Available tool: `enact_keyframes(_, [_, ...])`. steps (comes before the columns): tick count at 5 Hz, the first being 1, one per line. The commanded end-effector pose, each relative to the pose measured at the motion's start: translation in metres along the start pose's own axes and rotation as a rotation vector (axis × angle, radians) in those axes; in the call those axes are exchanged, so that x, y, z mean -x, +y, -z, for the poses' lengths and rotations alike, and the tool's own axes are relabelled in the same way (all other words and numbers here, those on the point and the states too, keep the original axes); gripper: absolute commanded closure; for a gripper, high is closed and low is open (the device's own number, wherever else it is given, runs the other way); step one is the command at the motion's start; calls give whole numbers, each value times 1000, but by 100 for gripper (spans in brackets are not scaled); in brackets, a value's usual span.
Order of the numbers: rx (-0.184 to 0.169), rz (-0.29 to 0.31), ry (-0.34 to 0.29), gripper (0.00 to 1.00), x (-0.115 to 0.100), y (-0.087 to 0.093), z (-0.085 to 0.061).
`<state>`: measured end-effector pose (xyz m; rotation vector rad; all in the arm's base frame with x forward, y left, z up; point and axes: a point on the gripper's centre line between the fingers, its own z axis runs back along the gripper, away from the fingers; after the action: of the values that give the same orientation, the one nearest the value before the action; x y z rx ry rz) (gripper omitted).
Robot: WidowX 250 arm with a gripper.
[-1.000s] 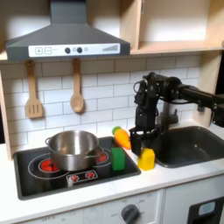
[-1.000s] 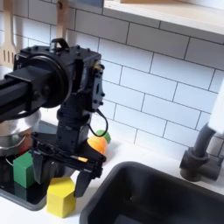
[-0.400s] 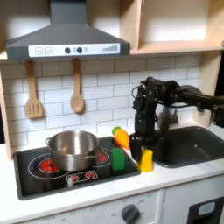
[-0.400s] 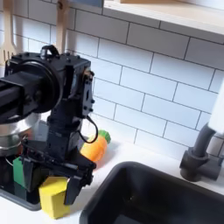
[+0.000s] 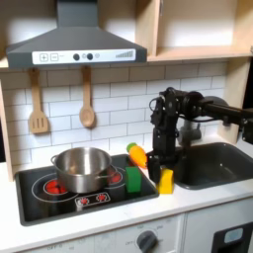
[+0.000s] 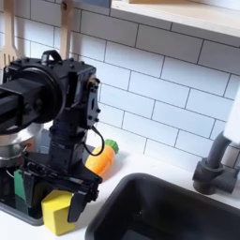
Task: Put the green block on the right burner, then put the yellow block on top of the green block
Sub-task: 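Put the yellow block on top of the green block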
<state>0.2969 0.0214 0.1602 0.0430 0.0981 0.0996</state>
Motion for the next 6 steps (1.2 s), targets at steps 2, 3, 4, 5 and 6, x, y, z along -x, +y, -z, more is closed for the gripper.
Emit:
enact_keyframes(2, [4,25,37,0,16,-6,9])
enact_keyframes(3, [7,41,41,0,17,-12,11])
enact_keyframes(4, [6,30,56,0,18,-10,14])
enact_keyframes(5, [4,19,55,0,17,-8,13])
enact_keyframes(6, [12,14,54,0,11,-8,13])
